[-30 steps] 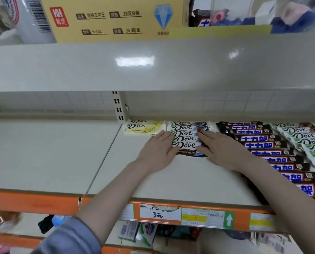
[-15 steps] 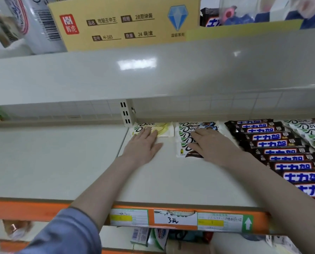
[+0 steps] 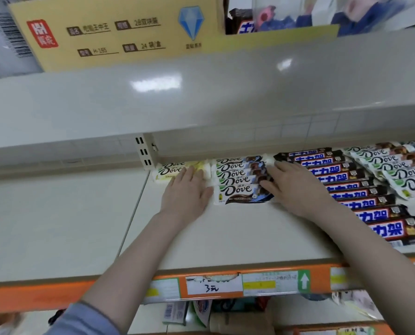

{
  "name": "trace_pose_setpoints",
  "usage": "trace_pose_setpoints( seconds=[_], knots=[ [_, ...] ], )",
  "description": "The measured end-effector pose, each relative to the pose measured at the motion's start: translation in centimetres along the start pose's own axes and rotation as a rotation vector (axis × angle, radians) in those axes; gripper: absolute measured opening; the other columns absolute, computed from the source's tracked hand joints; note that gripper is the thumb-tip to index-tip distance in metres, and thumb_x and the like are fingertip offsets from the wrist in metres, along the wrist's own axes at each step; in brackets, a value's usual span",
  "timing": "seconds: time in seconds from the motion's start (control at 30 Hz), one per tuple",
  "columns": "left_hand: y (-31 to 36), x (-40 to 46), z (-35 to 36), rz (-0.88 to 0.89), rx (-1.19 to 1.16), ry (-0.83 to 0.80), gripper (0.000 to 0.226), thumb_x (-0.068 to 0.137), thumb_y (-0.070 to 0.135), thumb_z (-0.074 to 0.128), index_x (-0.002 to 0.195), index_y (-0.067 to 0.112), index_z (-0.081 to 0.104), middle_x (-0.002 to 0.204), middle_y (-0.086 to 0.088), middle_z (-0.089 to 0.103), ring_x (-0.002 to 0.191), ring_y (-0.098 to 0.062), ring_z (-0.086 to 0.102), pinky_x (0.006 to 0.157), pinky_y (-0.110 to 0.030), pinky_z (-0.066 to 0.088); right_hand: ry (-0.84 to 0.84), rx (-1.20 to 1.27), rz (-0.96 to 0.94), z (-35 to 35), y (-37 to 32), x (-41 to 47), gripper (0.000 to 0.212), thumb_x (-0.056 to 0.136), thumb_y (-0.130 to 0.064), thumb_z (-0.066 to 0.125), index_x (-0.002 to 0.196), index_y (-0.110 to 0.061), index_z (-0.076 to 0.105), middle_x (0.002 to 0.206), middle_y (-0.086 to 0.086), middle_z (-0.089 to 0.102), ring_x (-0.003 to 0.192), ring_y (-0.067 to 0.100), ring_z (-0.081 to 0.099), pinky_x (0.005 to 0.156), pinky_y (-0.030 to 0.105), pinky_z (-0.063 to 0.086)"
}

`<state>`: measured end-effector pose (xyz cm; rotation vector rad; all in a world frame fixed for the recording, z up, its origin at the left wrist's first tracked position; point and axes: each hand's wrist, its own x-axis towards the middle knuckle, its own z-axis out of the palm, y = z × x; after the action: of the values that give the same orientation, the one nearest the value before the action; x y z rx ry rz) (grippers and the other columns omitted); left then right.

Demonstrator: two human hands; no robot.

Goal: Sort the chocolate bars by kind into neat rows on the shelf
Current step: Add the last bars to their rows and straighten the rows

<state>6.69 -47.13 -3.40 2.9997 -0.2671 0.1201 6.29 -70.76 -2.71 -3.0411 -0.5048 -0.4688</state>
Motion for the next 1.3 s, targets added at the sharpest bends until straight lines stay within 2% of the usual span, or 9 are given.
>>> trace_pose_setpoints(
  seconds=[0.07, 0.3, 0.47, 0.63, 0.77, 0.9, 1.03, 1.2, 1.3],
  knots=[
    [2.0, -0.3, -0.1, 0.017, 0.005, 0.044, 0.059, 0.098, 0.044, 0.031, 0.149, 0.015, 0.021, 0.158, -0.008, 0.014, 0.146, -0.022, 0.008, 0.118, -0.034, 0.008, 0.030, 0.003, 0.082, -0.6, 1.5, -1.6, 0.049, 0.094, -0.043, 0.033, 0.121, -0.007, 0.052, 0.122, 0.014, 0.055, 0.115, 0.031, 0.047, 0.098, 0.038, 0.032],
    [11.6, -0.7, 0.7, 0.106, 0.008, 0.136, 0.056, 0.097, 0.046, 0.028, 0.146, 0.018, 0.029, 0.156, -0.005, 0.023, 0.145, -0.020, 0.013, 0.117, -0.033, 0.010, 0.049, -0.004, 0.239, -2.2, 9.4, -7.7, 0.044, 0.094, -0.039, 0.039, 0.122, -0.008, 0.055, 0.122, 0.014, 0.058, 0.112, 0.031, 0.052, 0.098, 0.038, 0.037],
    [21.5, -0.2, 0.9, 0.157, -0.017, 0.143, 0.059, 0.098, 0.048, 0.028, 0.148, 0.017, 0.024, 0.157, -0.007, 0.020, 0.145, -0.020, 0.013, 0.116, -0.031, 0.008, 0.123, 0.057, 0.256, -2.7, 17.9, -12.2, 0.037, 0.093, -0.032, 0.043, 0.100, -0.004, 0.065, 0.097, 0.016, 0.066, 0.088, 0.035, 0.062, 0.080, 0.040, 0.048],
    [31.0, 0.9, 2.1, 0.172, -0.017, 0.143, 0.063, 0.096, 0.051, 0.029, 0.146, 0.013, 0.031, 0.154, -0.012, 0.027, 0.143, -0.025, 0.020, 0.116, -0.033, 0.013, 0.149, 0.086, 0.257, -3.6, 26.6, -15.6, 0.025, 0.086, -0.019, 0.060, 0.101, 0.001, 0.065, 0.097, 0.022, 0.067, 0.088, 0.039, 0.063, 0.077, 0.043, 0.051],
    [36.7, 2.0, 3.4, 0.206, -0.013, 0.087, 0.068, 0.091, 0.054, 0.022, 0.147, 0.015, 0.028, 0.155, -0.013, 0.023, 0.144, -0.027, 0.018, 0.117, -0.035, 0.013, 0.097, 0.102, 0.178, -3.7, 32.7, -16.7, 0.035, 0.090, -0.029, 0.043, 0.103, -0.005, 0.064, 0.099, 0.017, 0.065, 0.088, 0.036, 0.061, 0.072, 0.036, 0.045],
    [39.6, 3.4, 4.8, 0.194, -0.012, 0.034, 0.062, 0.097, 0.051, 0.028, 0.149, 0.020, 0.019, 0.158, -0.009, 0.014, 0.146, -0.023, 0.009, 0.118, -0.036, 0.008, 0.000, 0.051, 0.147, -3.3, 36.7, -16.1, 0.037, 0.094, -0.028, 0.040, 0.123, -0.006, 0.051, 0.125, 0.018, 0.053, 0.115, 0.034, 0.050, 0.088, 0.039, 0.040],
    [41.4, 4.7, 5.6, 0.176, 0.046, -0.014, 0.061, 0.098, 0.048, 0.024, 0.151, 0.023, 0.008, 0.159, -0.007, 0.006, 0.146, -0.021, 0.000, 0.117, -0.034, 0.000, -0.053, 0.047, 0.092, -2.3, 39.3, -14.6, 0.066, 0.085, -0.043, 0.012, 0.122, -0.005, 0.051, 0.123, 0.017, 0.053, 0.116, 0.033, 0.049, 0.091, 0.042, 0.041],
    [42.4, 6.0, 6.3, 0.188, 0.069, -0.083, 0.059, 0.098, 0.050, 0.021, 0.150, 0.030, 0.002, 0.160, -0.003, -0.003, 0.146, -0.021, -0.005, 0.117, -0.037, -0.003, -0.099, 0.032, 0.067, -1.4, 40.6, -13.9, 0.068, 0.085, -0.045, 0.006, 0.134, -0.013, 0.041, 0.126, 0.015, 0.049, 0.118, 0.033, 0.046, 0.094, 0.043, 0.038],
    [42.3, 6.2, 6.6, 0.201, 0.091, -0.058, 0.059, 0.097, 0.051, 0.021, 0.150, 0.032, 0.002, 0.160, -0.003, -0.001, 0.147, -0.020, -0.003, 0.117, -0.038, -0.002, -0.108, 0.051, 0.059, -1.1, 41.3, -13.8, 0.045, 0.096, -0.035, 0.028, 0.137, -0.018, 0.036, 0.130, 0.010, 0.044, 0.126, 0.029, 0.038, 0.100, 0.041, 0.031]
  ],
)
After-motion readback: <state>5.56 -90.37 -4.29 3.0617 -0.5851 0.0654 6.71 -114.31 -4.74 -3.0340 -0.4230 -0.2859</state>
